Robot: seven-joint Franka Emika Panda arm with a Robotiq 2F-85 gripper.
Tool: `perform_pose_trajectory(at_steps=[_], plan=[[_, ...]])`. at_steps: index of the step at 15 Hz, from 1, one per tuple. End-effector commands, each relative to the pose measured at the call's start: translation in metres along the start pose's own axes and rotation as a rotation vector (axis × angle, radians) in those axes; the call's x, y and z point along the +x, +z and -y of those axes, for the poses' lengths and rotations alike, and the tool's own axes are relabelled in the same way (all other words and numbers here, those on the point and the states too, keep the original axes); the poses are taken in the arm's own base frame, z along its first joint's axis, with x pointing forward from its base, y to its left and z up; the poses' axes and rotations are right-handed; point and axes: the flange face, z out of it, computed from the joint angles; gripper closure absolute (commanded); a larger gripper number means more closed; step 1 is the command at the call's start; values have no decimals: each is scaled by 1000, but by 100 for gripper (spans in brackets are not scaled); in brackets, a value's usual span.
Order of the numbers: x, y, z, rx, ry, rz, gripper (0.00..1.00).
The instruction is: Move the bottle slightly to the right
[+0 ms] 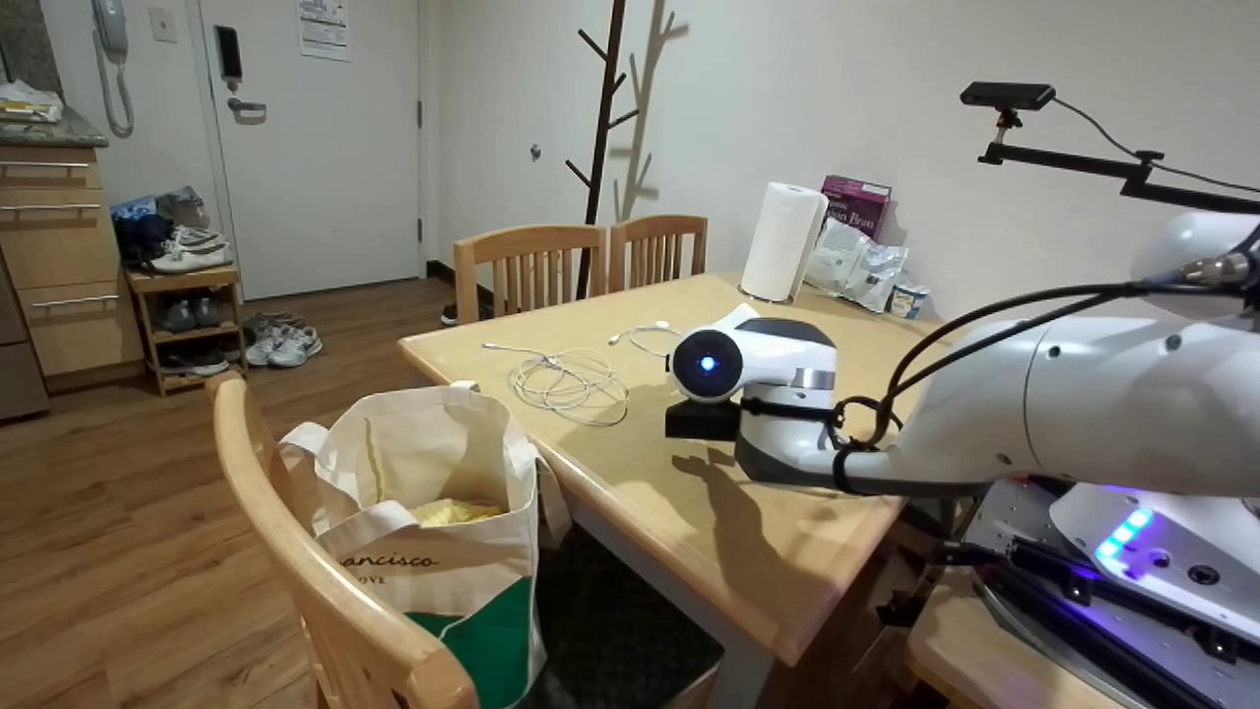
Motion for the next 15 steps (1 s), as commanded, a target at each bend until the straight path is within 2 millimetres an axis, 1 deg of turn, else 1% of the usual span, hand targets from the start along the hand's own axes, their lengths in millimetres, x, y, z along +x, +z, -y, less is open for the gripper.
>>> perform_pose_trajectory(at_steps=[1,5,10,12,13,15], plan=[[9,31,-25,-120,14,23,72],[18,70,-56,-276,41,34,72],[24,115,-93,-450,76,64,72],[24,132,-111,-519,98,89,72],[24,139,-121,-551,109,101,72],[24,150,-135,-612,138,125,72]])
